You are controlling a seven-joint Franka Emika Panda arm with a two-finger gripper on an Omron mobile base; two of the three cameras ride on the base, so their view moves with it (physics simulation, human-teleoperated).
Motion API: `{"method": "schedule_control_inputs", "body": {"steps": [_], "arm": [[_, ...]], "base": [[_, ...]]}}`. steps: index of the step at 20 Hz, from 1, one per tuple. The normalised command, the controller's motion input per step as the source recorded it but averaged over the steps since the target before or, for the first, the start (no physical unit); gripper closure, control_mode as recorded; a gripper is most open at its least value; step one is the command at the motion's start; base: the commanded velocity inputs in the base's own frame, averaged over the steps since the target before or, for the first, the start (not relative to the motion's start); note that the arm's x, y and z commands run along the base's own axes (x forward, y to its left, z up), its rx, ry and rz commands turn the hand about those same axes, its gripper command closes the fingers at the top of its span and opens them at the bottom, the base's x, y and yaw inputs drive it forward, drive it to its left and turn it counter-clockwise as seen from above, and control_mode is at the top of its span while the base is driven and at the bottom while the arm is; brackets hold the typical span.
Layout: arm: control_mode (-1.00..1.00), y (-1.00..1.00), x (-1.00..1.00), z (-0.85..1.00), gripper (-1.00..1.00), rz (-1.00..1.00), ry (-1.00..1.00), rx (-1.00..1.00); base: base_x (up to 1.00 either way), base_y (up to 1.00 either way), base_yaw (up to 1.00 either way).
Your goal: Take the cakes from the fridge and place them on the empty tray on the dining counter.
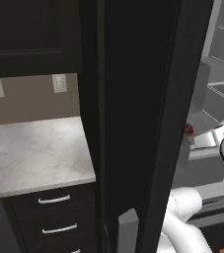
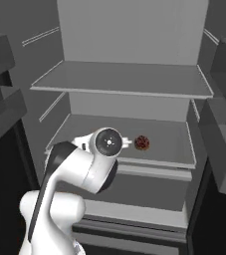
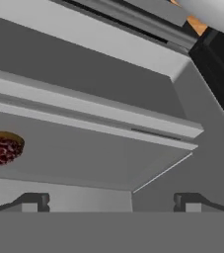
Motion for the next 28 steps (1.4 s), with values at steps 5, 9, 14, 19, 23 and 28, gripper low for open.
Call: {"method": "schedule_control_inputs", "body": {"steps": [5,9,14,19,23,28], "arm": [[1.0,0.0,0.0,0.0,-1.0,0.0,0.0,0.0],[1.0,0.0,0.0,0.0,-1.0,0.0,0.0,0.0],[1.0,0.0,0.0,0.0,-1.0,0.0,0.0,0.0],[1.0,0.0,0.0,0.0,-1.0,0.0,0.0,0.0],[1.0,0.0,0.0,0.0,-1.0,0.0,0.0,0.0],[-1.0,-0.43,0.19,-0.14,-1.0,-0.01,0.15,0.0]], "base": [[1.0,-0.03,0.24],[0.68,-0.19,0.02],[0.07,-0.25,0.0],[0.02,-0.1,0.05],[0.08,-0.1,0.14],[0.0,-0.18,0.0]]}}
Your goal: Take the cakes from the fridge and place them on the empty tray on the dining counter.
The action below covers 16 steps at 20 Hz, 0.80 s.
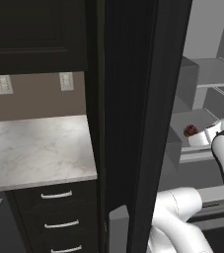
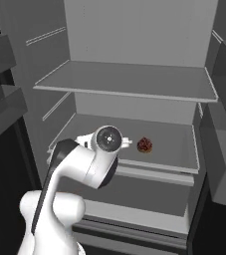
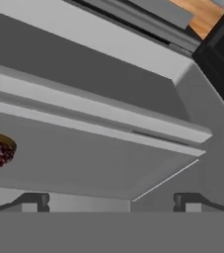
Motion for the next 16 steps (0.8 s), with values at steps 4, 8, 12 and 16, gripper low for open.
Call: {"method": "schedule_control_inputs", "body": {"steps": [4,8,12,16], "arm": [[-1.0,-0.81,0.59,-0.26,-1.0,-0.07,0.32,0.0],[-1.0,-0.58,0.57,-0.24,-1.0,-0.13,0.23,0.0],[-1.0,-0.36,0.35,-0.18,-1.0,-0.15,0.05,0.0],[-1.0,-0.19,0.18,-0.43,-1.0,-0.14,-0.01,-0.03]], "base": [[0.0,0.0,0.0],[0.0,0.0,0.0],[0.0,0.0,0.0],[0.0,0.0,0.0]]}}
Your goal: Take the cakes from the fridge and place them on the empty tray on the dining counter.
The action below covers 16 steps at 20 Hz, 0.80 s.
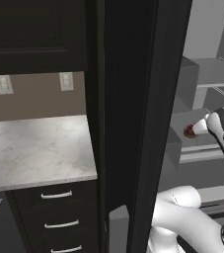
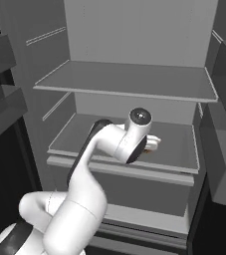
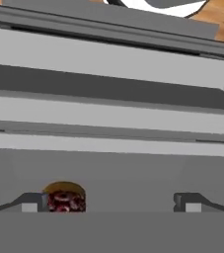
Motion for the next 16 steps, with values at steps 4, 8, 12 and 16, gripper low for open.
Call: {"method": "schedule_control_inputs", "body": {"steps": [4,8,12,16], "arm": [[-1.0,-0.04,0.11,-0.66,-1.0,-0.13,-0.03,-0.11],[-1.0,0.0,0.39,-0.28,-1.0,-0.07,-0.01,-0.03],[-1.0,-0.03,0.34,0.0,-1.0,-0.02,0.0,0.0],[-1.0,-0.15,0.35,-0.05,-1.0,-0.02,0.0,0.0]], "base": [[0.0,0.0,0.0],[0.0,0.0,0.0],[0.0,0.0,0.0],[0.0,0.0,0.0]]}}
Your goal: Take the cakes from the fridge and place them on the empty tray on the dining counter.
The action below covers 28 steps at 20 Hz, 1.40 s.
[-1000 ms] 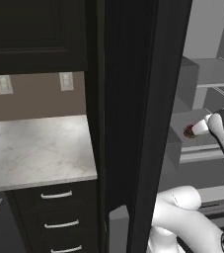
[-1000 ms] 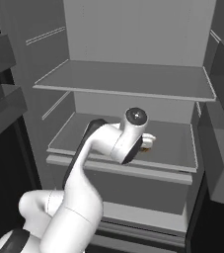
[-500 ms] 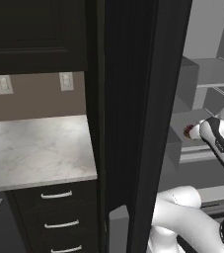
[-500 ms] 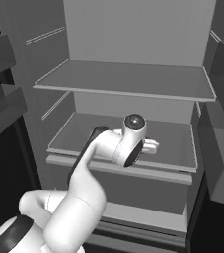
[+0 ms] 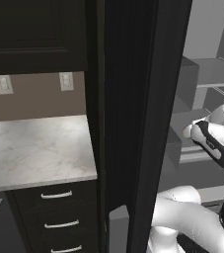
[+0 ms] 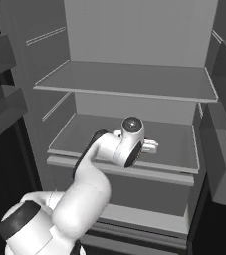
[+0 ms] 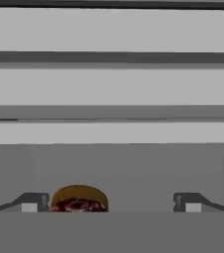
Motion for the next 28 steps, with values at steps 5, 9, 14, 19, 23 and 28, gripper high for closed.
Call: {"method": "schedule_control_inputs", "body": {"steps": [5,9,14,19,23,28], "arm": [[-1.0,-0.34,0.37,-0.17,-1.0,-0.05,0.0,0.0],[-1.0,-0.18,0.42,-0.14,-1.0,-0.03,0.0,0.0],[-1.0,-0.07,0.5,-0.14,-1.0,0.0,0.0,0.0],[-1.0,-0.17,0.5,-0.22,-1.0,0.0,0.0,0.0],[-1.0,-0.24,0.31,-0.36,-1.0,0.0,0.0,0.0],[-1.0,-0.17,0.05,-0.6,1.0,-0.01,0.04,0.0]], "base": [[0.0,0.0,0.0],[0.0,0.0,0.0],[0.0,0.0,0.0],[0.0,0.0,0.0],[0.0,0.0,0.0],[0.0,0.0,0.0]]}}
